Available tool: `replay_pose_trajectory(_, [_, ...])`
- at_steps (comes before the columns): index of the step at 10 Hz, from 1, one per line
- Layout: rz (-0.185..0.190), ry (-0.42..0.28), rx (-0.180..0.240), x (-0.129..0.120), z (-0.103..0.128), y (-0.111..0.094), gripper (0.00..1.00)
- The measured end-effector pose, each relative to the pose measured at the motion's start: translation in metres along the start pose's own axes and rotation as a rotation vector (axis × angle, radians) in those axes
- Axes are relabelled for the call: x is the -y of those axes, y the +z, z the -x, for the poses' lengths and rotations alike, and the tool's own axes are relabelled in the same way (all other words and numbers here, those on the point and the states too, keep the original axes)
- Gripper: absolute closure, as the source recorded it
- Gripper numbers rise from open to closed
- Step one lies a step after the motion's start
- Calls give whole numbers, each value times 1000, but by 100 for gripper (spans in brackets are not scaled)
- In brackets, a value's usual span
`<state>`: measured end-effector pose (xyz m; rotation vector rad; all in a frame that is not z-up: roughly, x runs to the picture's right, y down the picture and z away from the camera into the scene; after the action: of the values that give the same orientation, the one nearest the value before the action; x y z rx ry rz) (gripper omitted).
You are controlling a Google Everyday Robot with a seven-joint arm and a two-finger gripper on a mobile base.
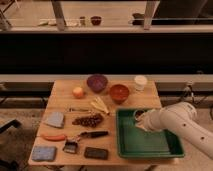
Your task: Stack cups into tray
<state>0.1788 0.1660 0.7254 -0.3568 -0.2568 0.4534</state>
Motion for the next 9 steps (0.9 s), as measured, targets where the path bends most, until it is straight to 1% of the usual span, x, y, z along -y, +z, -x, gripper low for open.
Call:
replay_pose_trajectory(1, [-2, 1, -3, 2, 1, -6, 60])
replay_pose_trajectory(2, [-5, 3, -3, 3, 1, -11, 60])
replay_pose_trajectory(3, [-9, 5, -2, 4, 0, -14, 57])
replay_pose_trajectory(4, [-11, 5, 0, 3, -2, -13, 54])
replay_pose_trajectory(5, [-11, 1, 0, -1, -5, -7, 57])
replay_pose_trajectory(7, [-11, 7, -3, -5, -12, -2, 68])
replay_pose_trajectory(9, [-11, 18, -5, -8, -15, -4, 84])
